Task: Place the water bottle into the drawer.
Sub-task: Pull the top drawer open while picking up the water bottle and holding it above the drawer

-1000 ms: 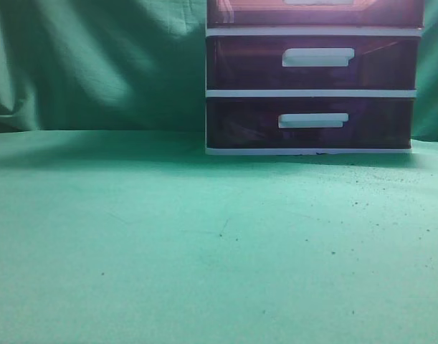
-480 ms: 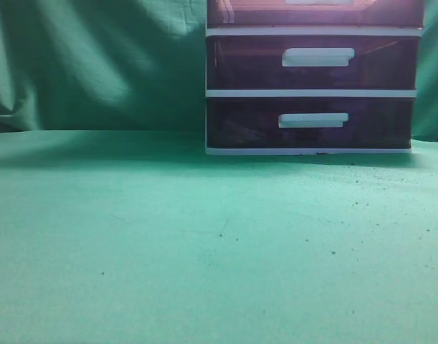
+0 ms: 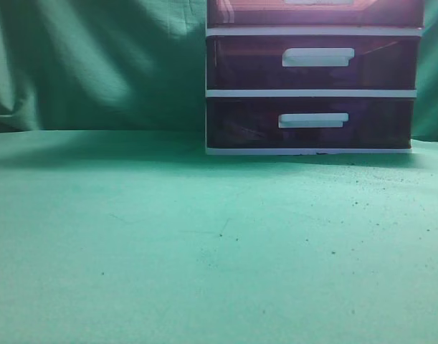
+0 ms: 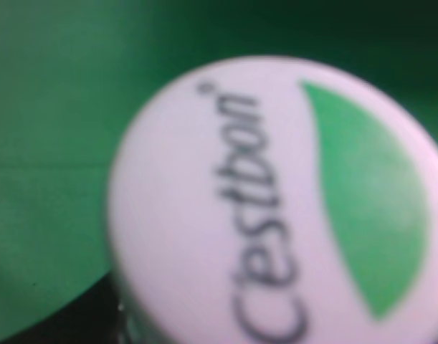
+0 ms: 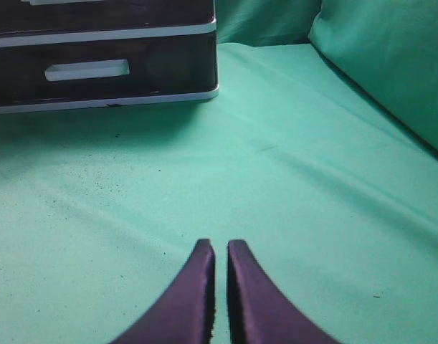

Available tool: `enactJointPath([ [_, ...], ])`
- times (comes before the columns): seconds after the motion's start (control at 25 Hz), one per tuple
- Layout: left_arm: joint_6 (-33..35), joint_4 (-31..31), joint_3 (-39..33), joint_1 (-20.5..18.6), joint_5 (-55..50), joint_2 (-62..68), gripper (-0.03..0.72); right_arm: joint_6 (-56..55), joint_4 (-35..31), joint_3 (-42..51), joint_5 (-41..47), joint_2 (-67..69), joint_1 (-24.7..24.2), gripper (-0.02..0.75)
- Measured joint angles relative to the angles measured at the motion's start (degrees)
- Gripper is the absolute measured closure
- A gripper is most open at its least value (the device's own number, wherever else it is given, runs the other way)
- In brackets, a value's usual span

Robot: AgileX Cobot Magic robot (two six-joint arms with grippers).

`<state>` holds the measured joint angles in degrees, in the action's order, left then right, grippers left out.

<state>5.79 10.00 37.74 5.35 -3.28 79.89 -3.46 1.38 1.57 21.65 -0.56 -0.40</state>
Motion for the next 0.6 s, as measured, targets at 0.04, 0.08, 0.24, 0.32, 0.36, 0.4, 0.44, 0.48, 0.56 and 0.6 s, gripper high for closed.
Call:
enactJointPath([
  [0.04,0.0,0.0,1.56,0.0,-3.84,-1.54,0.397,0.0,0.0,0.0,0.0,0.0,0.0,0.69],
  [0.08,0.0,0.0,3.74,0.0,-8.59,-3.16,0.397,0.0,0.0,0.0,0.0,0.0,0.0,0.69],
  [0.24,0.0,-0.11,13.17,2.64,-23.15,-9.29,0.397,0.0,0.0,0.0,0.0,0.0,0.0,0.69],
  [0.32,0.14,-0.18,16.95,5.46,-26.88,-12.54,0.397,0.0,-0.41,0.0,-1.94,0.0,0.0,0.69],
  [0.36,0.14,-0.18,18.2,6.73,-27.9,-14.09,0.397,0.0,-0.75,0.12,-4.21,0.0,0.0,0.69],
  [0.4,0.14,-0.18,18.93,8.25,-28.42,-15.31,0.397,-0.4,-1.35,0.23,-8.37,0.0,0.0,0.69],
  [0.44,0.27,-0.18,19.44,9.8,-29.07,-16.66,0.397,-1.18,-2.02,0.21,-14.08,0.0,0.0,0.69],
  [0.48,0.4,-0.18,19.57,11.33,-29.63,-17.83,0.397,-1.69,-2.49,0.21,-19.78,0.0,0.0,0.69],
  [0.56,0.5,-0.18,19.61,14.03,-31.23,-19.17,0.397,-2.06,-2.9,0.21,-33.05,0.0,0.0,0.69],
  [0.6,0.64,-0.18,19.61,15.36,-32.12,-19.61,0.397,-2.18,-3.04,-0.31,-35.77,0.0,0.0,0.69],
])
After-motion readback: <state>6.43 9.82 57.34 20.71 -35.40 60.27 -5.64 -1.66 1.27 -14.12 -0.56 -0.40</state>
